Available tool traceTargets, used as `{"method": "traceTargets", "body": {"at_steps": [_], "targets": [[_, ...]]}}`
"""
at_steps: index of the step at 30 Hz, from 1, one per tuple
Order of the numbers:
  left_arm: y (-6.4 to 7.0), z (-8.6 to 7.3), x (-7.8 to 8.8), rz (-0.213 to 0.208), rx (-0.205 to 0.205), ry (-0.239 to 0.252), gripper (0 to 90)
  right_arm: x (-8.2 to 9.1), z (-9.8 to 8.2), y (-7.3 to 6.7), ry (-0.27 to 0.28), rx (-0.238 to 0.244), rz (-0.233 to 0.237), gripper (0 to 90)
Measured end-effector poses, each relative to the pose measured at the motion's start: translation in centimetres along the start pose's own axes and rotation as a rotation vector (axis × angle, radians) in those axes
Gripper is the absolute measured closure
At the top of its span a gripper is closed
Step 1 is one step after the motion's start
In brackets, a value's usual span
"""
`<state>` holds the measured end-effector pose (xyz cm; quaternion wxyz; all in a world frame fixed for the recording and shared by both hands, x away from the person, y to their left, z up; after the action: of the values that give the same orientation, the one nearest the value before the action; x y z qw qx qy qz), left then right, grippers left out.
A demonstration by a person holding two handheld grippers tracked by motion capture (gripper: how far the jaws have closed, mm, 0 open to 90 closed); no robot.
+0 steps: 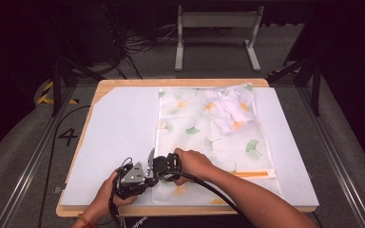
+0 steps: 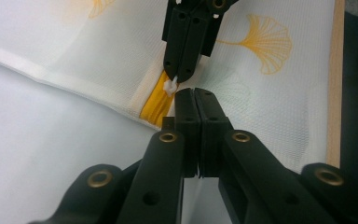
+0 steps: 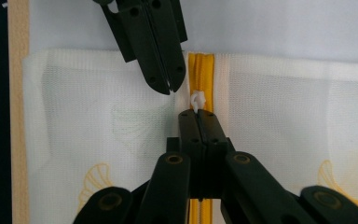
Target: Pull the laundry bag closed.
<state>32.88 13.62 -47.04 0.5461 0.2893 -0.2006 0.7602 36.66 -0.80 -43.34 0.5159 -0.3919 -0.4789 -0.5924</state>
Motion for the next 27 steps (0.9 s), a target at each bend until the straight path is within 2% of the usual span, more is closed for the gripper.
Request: {"method": "traceTargets", "body": {"at_steps": [3, 5, 7, 9, 10, 11, 12, 13, 14, 15, 17, 18, 19, 25, 27], "targets": [[-0.4, 0.2, 0.6, 0.038, 0.006, 0.028, 86.5, 0.0, -0.2, 0.2, 0.021, -0.011, 0.010, 89.6], [-1.0, 0.6, 0.9, 0.085, 0.014, 0.035, 85.1, 0.1, -0.3, 0.2, 0.031, -0.013, 0.025, 89.6], [-1.3, 0.7, 0.8, 0.076, 0.028, 0.039, 84.9, 0.2, -0.3, 0.3, 0.024, -0.004, 0.025, 89.6], [-1.9, 1.0, 0.3, 0.079, 0.022, -0.005, 82.6, 0.3, -0.4, 0.3, 0.026, -0.008, 0.035, 89.6], [-2.0, 1.2, 0.0, 0.062, 0.036, 0.014, 81.5, 0.3, -0.4, 0.3, 0.025, -0.014, 0.037, 89.6], [-2.0, 1.6, -0.4, 0.028, 0.030, 0.025, 80.4, 0.3, -0.5, 0.3, 0.022, -0.013, 0.044, 89.6], [-1.9, 1.8, -0.9, 0.050, 0.032, 0.015, 80.2, 0.2, -0.5, 0.3, 0.024, -0.013, 0.042, 89.6], [-2.1, 1.9, -1.2, 0.053, 0.016, -0.006, 81.9, 0.1, -0.6, 0.3, 0.031, -0.004, 0.036, 89.6], [-2.3, 1.8, -1.4, 0.056, 0.027, -0.019, 83.8, 0.0, -0.6, 0.3, 0.038, -0.025, 0.016, 89.6], [-2.5, 1.6, -1.5, 0.052, 0.044, -0.018, 85.9, 0.2, -0.8, 0.3, 0.038, -0.021, 0.039, 89.6], [-2.8, 1.4, -1.4, 0.040, 0.039, -0.023, 87.8, 0.3, -1.0, 0.3, 0.040, -0.024, 0.027, 89.7], [-2.6, 1.4, -1.6, 0.042, 0.066, 0.003, 88.9, 0.2, -1.0, 0.4, 0.054, -0.018, 0.025, 89.7], [-2.6, 1.4, -1.6, 0.044, 0.067, 0.002, 90.0, 0.2, -1.1, 0.4, 0.061, -0.024, 0.023, 89.6], [-2.9, 1.3, -1.4, 0.028, 0.026, -0.022, 90.0, 0.2, -1.8, 0.2, 0.102, -0.049, 0.012, 89.7], [-2.9, 1.3, -1.5, 0.025, 0.026, -0.019, 90.0, 0.2, -2.0, 0.1, 0.113, -0.058, 0.012, 89.8]]}}
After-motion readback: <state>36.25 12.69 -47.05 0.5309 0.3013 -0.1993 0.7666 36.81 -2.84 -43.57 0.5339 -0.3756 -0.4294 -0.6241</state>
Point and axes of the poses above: each handheld gripper's, and its own axes: x roughly backward along the jaws, z roughly out of its top, y roughly to its right, the point moved 2 cm from there along -x, roughly forward along the jaws, and after that the axes turned 2 degrees about -z, right-handed, at the moved point
